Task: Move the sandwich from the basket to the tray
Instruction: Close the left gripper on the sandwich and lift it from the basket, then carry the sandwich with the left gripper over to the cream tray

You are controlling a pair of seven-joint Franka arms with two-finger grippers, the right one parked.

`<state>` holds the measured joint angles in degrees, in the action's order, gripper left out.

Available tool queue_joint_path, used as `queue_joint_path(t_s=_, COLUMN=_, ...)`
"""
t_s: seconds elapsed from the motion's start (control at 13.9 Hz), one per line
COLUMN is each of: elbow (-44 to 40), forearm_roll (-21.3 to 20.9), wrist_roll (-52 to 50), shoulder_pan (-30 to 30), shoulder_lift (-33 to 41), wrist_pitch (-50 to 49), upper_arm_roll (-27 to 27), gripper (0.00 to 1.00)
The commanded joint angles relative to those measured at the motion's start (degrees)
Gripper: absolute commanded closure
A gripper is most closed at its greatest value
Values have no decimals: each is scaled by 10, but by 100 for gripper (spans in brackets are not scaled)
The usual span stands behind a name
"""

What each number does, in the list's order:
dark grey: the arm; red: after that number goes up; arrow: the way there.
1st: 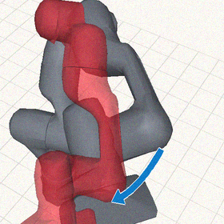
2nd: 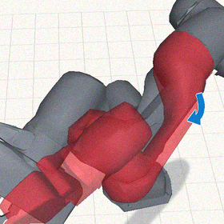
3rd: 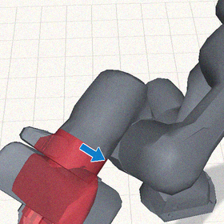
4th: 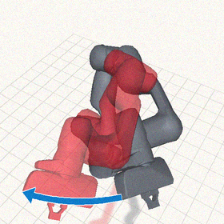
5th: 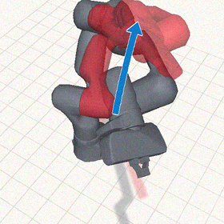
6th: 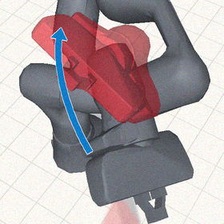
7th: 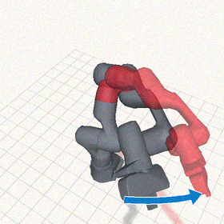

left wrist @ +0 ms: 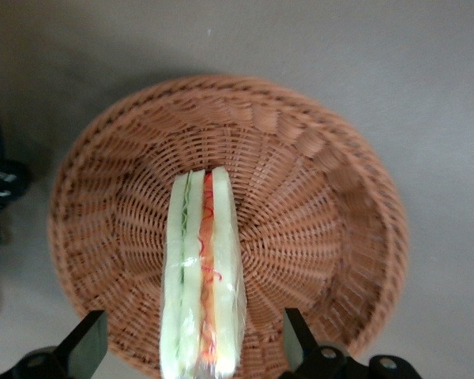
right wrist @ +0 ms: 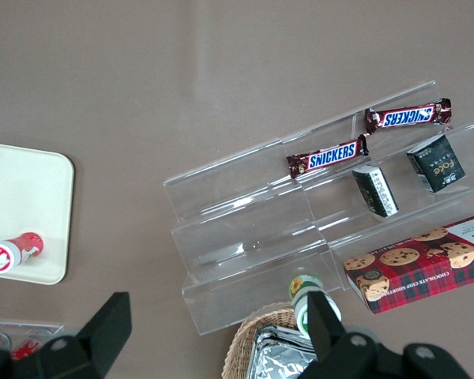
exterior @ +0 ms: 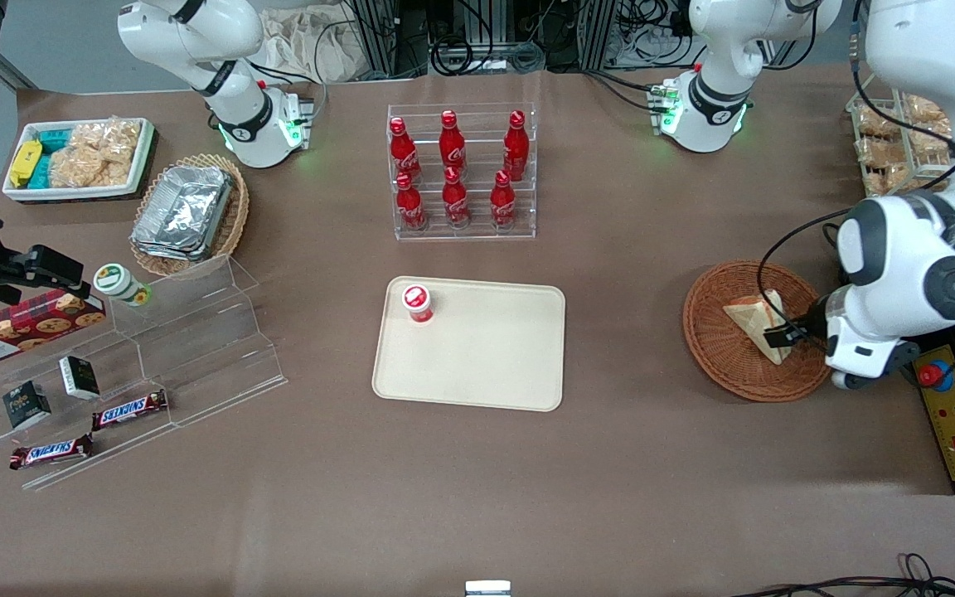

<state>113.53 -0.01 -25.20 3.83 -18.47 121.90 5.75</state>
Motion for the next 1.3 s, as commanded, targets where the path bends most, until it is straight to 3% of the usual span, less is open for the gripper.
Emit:
queue_joint_path(t_s=0.0, elbow=8, forearm_roll=5, wrist_roll=-23, shoulder_pan=1, shoulder_lift=-18, wrist_pitch=18, upper_arm_roll=1, gripper=0)
queue_joint_path(t_s=0.36, elbow=71, forearm_roll=5, wrist_roll=-25, shoulder_pan=0, shoulder_lift=-30, wrist_pitch=107, upper_arm_roll=1, gripper=0)
queue_joint_path(t_s=0.5, elbow=71, forearm_roll=5, wrist_roll=-31, shoulder_pan=0, shoulder_lift=-32, wrist_pitch=106, upper_arm_roll=1, gripper=22)
queue_joint_path(t_s=0.65, elbow=68, forearm_roll=5, wrist_roll=-47, shoulder_pan=0, shoulder_lift=-30, wrist_pitch=102, upper_arm_roll=1, gripper=52)
queue_joint_path(t_s=0.79, elbow=66, forearm_roll=5, wrist_roll=-47, shoulder_pan=0, shoulder_lift=-26, wrist_pitch=98, upper_arm_roll=1, gripper=70)
queue_joint_path(t_s=1.23, elbow=-23, forearm_roll=-5, wrist_roll=-36, shoulder_pan=12, shoulder_lift=65, wrist_pitch=-52, upper_arm_roll=-6, gripper=72)
